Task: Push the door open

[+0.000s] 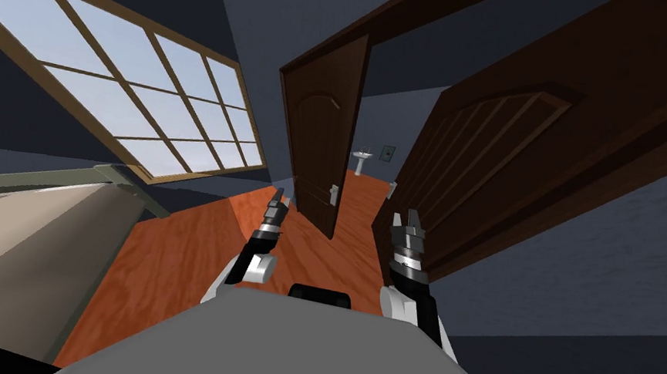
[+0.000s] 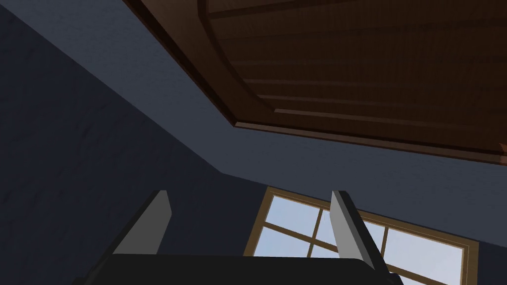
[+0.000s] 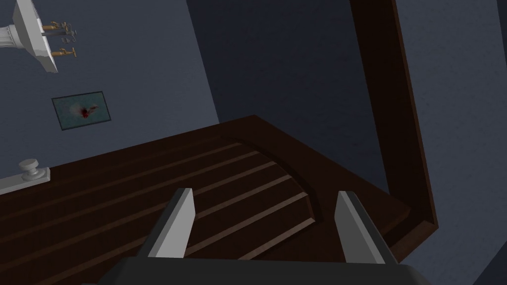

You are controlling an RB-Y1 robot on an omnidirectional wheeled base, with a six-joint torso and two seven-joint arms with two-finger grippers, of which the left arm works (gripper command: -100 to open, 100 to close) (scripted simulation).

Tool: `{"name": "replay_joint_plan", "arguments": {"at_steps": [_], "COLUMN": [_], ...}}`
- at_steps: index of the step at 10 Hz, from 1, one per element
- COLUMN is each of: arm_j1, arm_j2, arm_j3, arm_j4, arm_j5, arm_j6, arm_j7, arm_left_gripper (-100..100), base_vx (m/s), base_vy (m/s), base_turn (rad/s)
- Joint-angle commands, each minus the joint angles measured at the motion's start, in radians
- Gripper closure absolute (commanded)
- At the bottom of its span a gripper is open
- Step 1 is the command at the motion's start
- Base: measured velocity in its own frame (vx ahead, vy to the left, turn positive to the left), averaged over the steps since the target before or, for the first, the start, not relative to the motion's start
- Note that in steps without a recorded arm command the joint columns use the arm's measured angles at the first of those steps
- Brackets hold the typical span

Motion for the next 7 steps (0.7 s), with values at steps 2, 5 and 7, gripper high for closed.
{"name": "replay_joint_plan", "arguments": {"at_steps": [2, 5, 7], "arm_j1": [-0.025, -0.059, -0.082], "arm_j2": [0.009, 0.022, 0.029], "arm_j3": [-0.019, -0.044, -0.062], "arm_j4": [0.054, 0.126, 0.174], "arm_j5": [-0.001, -0.001, -0.001], "arm_j6": [0.004, 0.012, 0.018], "arm_j7": [0.006, 0.018, 0.026], "arm_left_gripper": [-100, -100, -100], "base_vx": [0.052, 0.095, 0.091], "base_vy": [0.037, 0.06, 0.073], "base_turn": [-0.078, -0.091, -0.123]}}
